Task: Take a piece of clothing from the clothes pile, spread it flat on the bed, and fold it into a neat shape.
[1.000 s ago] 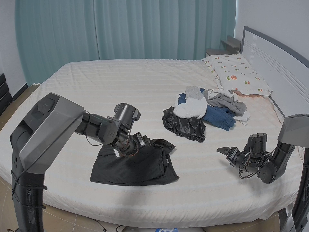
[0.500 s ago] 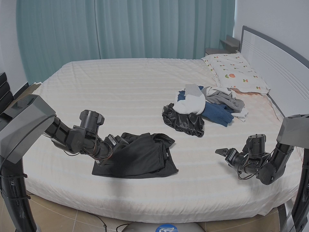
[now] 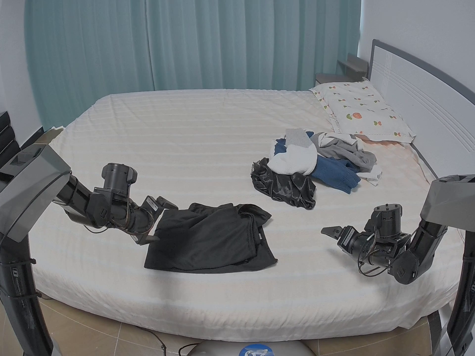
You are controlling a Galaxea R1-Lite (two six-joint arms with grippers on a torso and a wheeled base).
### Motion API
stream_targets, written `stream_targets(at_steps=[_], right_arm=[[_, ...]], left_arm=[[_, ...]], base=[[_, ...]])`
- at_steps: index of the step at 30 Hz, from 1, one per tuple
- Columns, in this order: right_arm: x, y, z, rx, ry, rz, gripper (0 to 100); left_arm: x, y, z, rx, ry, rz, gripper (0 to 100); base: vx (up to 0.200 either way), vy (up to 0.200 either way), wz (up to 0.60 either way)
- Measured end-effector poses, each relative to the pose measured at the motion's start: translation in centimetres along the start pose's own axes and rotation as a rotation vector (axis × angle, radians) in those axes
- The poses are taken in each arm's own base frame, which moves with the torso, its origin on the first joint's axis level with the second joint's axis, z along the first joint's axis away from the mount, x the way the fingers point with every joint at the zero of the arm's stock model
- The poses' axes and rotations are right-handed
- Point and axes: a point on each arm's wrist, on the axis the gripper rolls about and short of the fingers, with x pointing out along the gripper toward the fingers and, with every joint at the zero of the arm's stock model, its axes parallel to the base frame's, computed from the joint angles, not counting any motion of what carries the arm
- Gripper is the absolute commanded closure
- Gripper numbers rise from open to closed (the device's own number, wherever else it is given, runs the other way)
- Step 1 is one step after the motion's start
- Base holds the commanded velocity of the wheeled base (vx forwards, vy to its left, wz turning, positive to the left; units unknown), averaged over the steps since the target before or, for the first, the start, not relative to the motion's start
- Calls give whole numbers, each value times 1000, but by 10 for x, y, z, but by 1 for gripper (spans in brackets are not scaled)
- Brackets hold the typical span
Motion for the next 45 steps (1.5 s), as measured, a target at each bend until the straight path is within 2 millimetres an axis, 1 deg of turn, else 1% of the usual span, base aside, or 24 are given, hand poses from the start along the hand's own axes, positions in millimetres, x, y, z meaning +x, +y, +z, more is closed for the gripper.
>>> stream_targets(at_steps=[4,8,13,19,26,32,36,45], right_arm=[[3,5,2,-16,-5,20,0],[8,9,1,-70,3,44,0],[14,14,-4,-188,28,80,0],[23,20,-16,-333,97,158,0],[39,23,-22,-413,120,191,0],[50,15,-25,-444,124,182,0],[52,11,-24,-453,122,174,0],[47,2,-17,-441,114,147,0]], left_arm=[[-1,2,8,-11,-15,-2,0],[-1,7,15,-25,-28,1,0],[0,9,18,-33,-33,4,0],[1,12,21,-38,-36,9,0],[2,13,20,-40,-34,13,0],[2,13,20,-39,-33,15,0],[2,14,19,-38,-32,17,0],[3,14,19,-37,-32,18,0]], base=[[0,200,0],[0,200,0],[0,200,0],[0,200,0],[0,0,0],[0,0,0],[0,0,0],[0,0,0]])
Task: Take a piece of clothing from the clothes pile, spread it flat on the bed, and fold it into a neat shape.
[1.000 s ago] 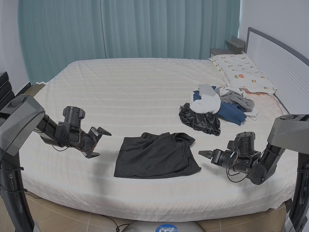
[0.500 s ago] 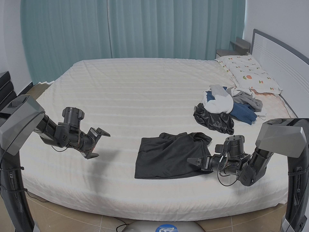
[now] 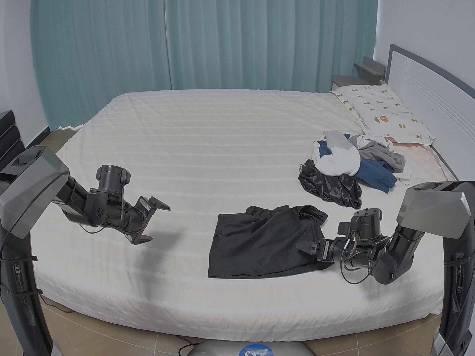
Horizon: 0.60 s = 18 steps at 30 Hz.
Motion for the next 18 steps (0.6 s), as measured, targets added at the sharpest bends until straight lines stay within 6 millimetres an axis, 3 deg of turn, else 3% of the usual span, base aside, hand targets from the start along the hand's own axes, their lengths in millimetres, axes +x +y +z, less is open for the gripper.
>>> stream_targets(at_steps=[1,2,9,18], right_arm=[[0,-1,-1,1,1,-1,0],[0,-2,-2,2,5,-3,100],[-1,-5,-5,12,13,-8,100],[-26,-14,-9,45,17,-21,100]], left_arm=[[0,0,0,0,0,0,0],[0,0,0,0,0,0,0],[0,0,0,1,-1,-1,0],[0,0,0,2,-4,2,0]], base=[[0,0,0],[0,0,0],[0,0,0],[0,0,0]])
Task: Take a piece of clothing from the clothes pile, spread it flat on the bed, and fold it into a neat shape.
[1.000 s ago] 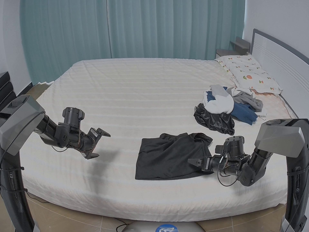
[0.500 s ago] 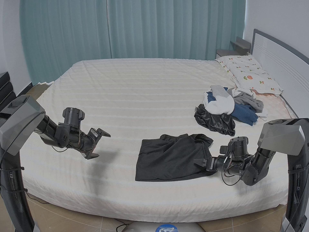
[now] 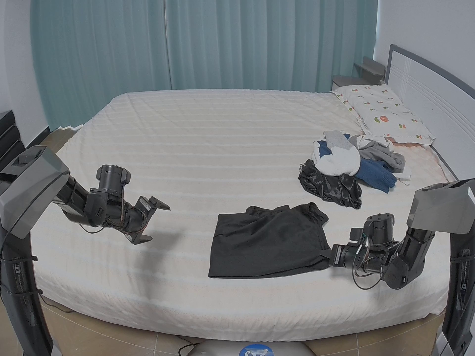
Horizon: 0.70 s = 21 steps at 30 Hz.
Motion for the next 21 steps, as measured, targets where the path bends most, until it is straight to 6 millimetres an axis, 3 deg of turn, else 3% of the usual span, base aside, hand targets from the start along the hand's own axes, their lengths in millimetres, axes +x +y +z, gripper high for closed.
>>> stream_targets(at_steps=[8,16,17,21], right_arm=[[-19,-4,-8,6,0,-7,100],[-25,-10,-14,16,27,-32,100],[-25,-10,-15,14,33,-35,0],[-27,-12,-16,12,33,-41,0]], left_arm=[[1,0,-1,1,-3,4,0],[1,0,-1,1,-4,4,0],[1,0,-1,1,-5,5,0],[1,0,-1,1,-6,5,0]], base=[[0,0,0],[0,0,0],[0,0,0],[0,0,0]])
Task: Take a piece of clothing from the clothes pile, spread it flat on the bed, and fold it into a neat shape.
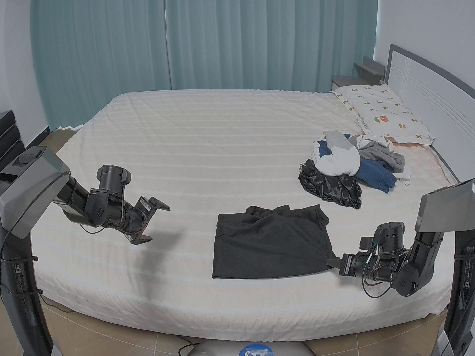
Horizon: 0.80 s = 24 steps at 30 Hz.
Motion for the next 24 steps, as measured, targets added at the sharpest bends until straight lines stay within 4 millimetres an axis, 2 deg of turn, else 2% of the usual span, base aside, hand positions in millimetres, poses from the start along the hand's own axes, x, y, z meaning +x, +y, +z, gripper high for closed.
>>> stream_targets(at_steps=[5,11,19,24], right_arm=[[-2,1,10,4,-44,9,0],[1,5,38,16,-137,34,0],[28,13,68,21,-169,35,0],[50,15,78,23,-157,17,0]], left_arm=[[0,0,0,0,-1,2,0],[0,0,0,1,-2,1,0],[1,1,0,1,-12,13,0],[2,2,-1,2,-14,17,0]], base=[[160,0,0],[167,0,0],[0,0,0],[0,0,0]])
